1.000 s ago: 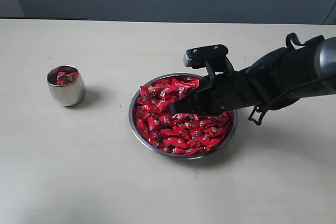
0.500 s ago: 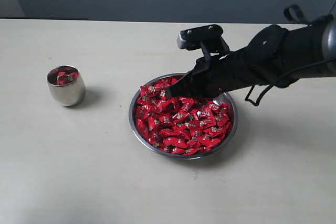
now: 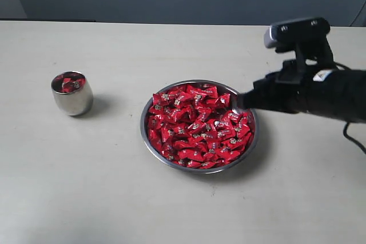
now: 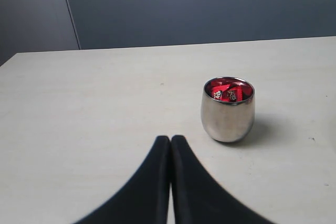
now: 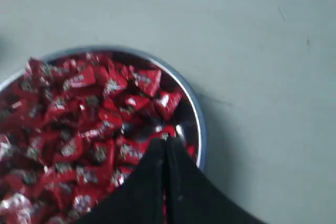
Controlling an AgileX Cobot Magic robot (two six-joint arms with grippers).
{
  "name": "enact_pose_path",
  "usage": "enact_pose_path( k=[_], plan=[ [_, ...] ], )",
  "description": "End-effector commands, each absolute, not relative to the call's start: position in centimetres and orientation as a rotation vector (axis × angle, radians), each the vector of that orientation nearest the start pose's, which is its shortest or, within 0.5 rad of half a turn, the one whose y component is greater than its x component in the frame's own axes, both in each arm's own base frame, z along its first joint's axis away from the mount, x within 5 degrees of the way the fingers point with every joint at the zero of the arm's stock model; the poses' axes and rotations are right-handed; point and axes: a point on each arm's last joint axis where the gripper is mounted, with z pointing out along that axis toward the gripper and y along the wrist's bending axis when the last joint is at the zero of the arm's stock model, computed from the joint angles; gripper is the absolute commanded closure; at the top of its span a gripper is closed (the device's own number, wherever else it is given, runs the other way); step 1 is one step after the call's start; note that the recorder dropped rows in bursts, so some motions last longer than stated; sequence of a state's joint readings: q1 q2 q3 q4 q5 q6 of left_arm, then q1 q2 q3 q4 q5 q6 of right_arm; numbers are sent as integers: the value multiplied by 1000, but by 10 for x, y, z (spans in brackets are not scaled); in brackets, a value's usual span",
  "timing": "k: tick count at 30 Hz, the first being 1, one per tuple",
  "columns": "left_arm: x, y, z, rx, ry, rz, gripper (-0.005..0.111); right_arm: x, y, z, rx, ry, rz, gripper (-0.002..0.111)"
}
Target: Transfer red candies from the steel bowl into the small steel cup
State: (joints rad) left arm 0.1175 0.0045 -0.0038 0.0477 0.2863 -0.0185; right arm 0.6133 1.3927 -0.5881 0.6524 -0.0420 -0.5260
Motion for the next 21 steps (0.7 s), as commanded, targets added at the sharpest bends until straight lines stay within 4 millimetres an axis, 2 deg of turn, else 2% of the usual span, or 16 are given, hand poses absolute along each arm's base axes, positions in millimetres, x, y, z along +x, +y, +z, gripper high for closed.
enact_pose_path(
  k=[1, 3, 6, 12, 16, 21],
  plan=[
    [54, 8, 187, -92, 1767, 114, 106, 195, 131, 183, -474, 2182, 287, 109],
    [54, 8, 187, -92, 1767, 114, 106, 187, 129, 180, -432, 2137, 296, 109],
    [54, 8, 187, -92, 1767, 114, 106, 178, 134, 177, -457, 2123, 365, 109],
    [54, 8, 187, -92, 1767, 114, 106, 180, 141, 170, -480, 2200, 401, 109],
    [54, 8, 187, -92, 1767, 114, 106, 191, 154, 168, -514, 2287, 408, 109],
    [54, 8, 187, -92, 1767, 114, 106, 224, 169, 159, -543, 2488, 388, 109]
  ],
)
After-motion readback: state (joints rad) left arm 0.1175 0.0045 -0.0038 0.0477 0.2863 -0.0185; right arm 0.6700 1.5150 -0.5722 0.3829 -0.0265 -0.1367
